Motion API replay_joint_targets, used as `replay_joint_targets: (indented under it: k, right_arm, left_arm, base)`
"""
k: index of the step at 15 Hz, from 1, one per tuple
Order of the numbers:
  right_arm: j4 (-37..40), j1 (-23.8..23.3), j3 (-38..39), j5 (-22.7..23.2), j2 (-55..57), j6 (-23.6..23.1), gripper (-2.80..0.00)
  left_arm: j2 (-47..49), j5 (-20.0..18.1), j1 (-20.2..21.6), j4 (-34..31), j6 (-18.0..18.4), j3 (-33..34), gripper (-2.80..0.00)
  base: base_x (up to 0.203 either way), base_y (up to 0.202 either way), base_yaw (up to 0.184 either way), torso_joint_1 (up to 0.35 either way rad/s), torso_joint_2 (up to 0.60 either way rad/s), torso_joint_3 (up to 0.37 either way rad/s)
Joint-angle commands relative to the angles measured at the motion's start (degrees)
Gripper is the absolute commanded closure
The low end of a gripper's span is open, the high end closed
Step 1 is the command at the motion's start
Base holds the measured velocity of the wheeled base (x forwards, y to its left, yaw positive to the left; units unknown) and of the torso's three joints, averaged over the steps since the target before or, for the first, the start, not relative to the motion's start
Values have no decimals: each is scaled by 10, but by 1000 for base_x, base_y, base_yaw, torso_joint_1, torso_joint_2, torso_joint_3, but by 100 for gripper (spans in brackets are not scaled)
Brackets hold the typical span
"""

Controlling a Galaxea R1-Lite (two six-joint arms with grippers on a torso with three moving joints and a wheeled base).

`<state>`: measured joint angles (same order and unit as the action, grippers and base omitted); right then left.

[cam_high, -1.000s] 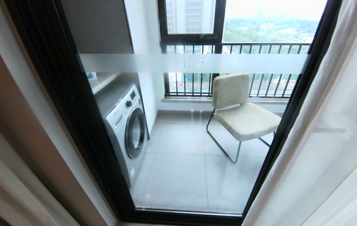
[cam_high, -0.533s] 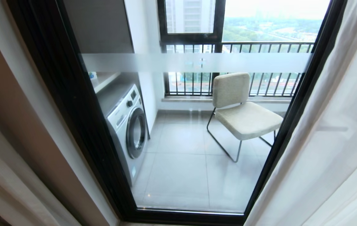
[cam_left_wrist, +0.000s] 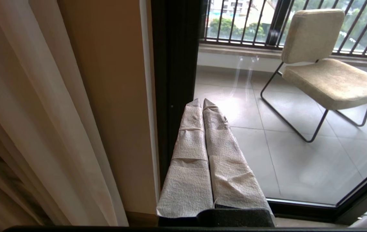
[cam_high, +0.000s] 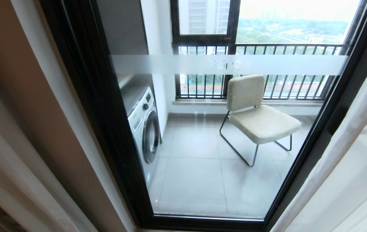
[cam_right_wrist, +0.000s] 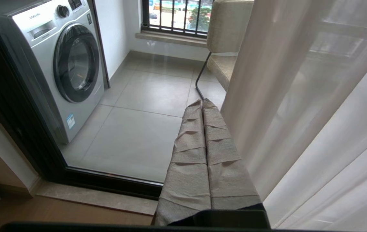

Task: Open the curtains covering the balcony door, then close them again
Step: Close the inner curtains on both sides

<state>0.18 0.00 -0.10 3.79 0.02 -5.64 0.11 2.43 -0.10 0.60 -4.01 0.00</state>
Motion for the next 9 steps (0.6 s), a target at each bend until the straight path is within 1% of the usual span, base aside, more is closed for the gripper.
replay_joint_targets:
  k: [1,7,9]
  right_arm:
    - [0,0,0,1,0,-1,0]
    - [0,0,0,0,0,-1,0]
    - [0,0,0,0,0,-1,0]
  left_arm:
    - [0,0,0,0,0,0,0]
    - [0,0,0,0,0,0,0]
    - [0,0,0,0,0,0,0]
  base:
    - [0,189,0,1,2,6]
    - [0,190,1,0,4,2]
    - [0,139,0,3,0,2]
